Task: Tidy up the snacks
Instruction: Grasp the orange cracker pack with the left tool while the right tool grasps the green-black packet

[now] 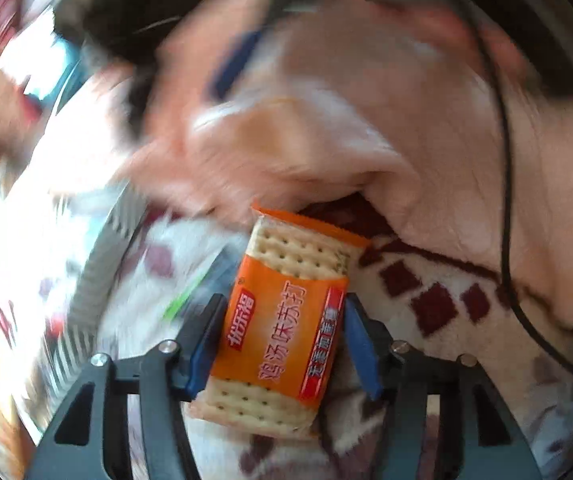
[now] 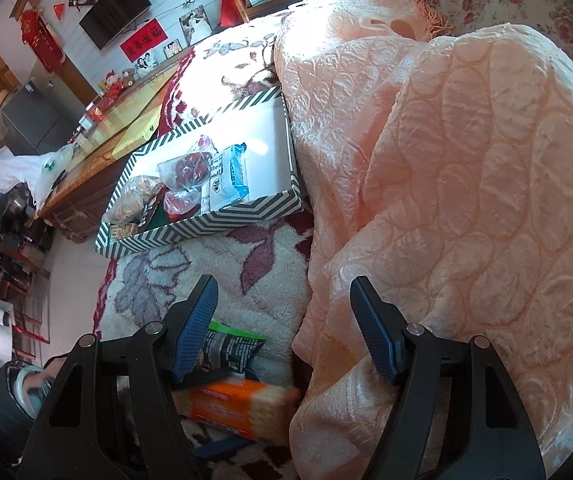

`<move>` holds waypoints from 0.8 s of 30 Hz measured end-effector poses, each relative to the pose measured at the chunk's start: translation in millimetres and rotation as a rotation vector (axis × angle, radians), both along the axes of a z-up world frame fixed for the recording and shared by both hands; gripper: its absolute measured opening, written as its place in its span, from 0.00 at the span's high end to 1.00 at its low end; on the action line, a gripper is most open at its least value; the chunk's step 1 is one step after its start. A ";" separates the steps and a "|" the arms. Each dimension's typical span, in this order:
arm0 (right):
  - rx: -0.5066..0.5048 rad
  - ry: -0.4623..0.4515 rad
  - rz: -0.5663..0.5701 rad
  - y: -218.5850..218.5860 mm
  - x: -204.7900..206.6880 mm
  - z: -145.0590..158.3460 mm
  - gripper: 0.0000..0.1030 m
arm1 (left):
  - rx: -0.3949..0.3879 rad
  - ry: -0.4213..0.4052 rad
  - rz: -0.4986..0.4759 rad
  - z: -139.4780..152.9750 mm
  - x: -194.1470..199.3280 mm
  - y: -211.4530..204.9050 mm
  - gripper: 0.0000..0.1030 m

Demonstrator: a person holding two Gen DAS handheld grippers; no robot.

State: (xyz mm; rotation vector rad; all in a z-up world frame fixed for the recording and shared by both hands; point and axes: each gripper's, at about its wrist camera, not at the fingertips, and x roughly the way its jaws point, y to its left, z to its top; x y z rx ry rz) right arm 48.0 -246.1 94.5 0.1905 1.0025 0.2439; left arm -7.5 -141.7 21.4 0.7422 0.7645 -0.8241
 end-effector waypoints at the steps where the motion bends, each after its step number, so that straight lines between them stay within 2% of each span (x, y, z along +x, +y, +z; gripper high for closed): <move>1: -0.006 0.003 0.004 1.4 -0.9 0.1 0.33 | -0.030 0.012 0.056 5.2 4.3 12.3 0.42; 6: -0.034 0.063 0.059 20.1 -7.7 -7.1 0.33 | -0.174 0.122 0.372 19.6 25.0 85.0 0.44; 10: -0.060 0.134 0.115 47.4 -14.2 -29.0 0.33 | -0.256 0.135 0.524 22.8 28.0 118.9 0.44; 12: -0.103 0.169 0.108 59.0 -13.2 -42.6 0.33 | -0.301 0.163 0.581 21.7 29.6 128.5 0.44; 15: -0.112 0.199 0.105 73.1 -9.8 -59.4 0.33 | -0.331 0.194 0.630 18.3 23.5 134.0 0.44; 19: -0.177 0.202 0.131 90.6 -6.1 -72.4 0.33 | -0.329 0.203 0.633 10.3 28.8 130.4 0.44; 20: -0.183 0.202 0.140 93.2 -5.5 -75.5 0.38 | -0.326 0.202 0.633 10.5 29.4 129.5 0.44; 21: -0.181 0.199 0.150 94.1 -4.8 -78.6 0.57 | -0.326 0.203 0.636 9.5 29.2 129.5 0.45; 24: -0.137 0.208 0.172 91.8 -6.4 -83.3 0.63 | -0.338 0.207 0.652 10.6 28.5 133.2 0.45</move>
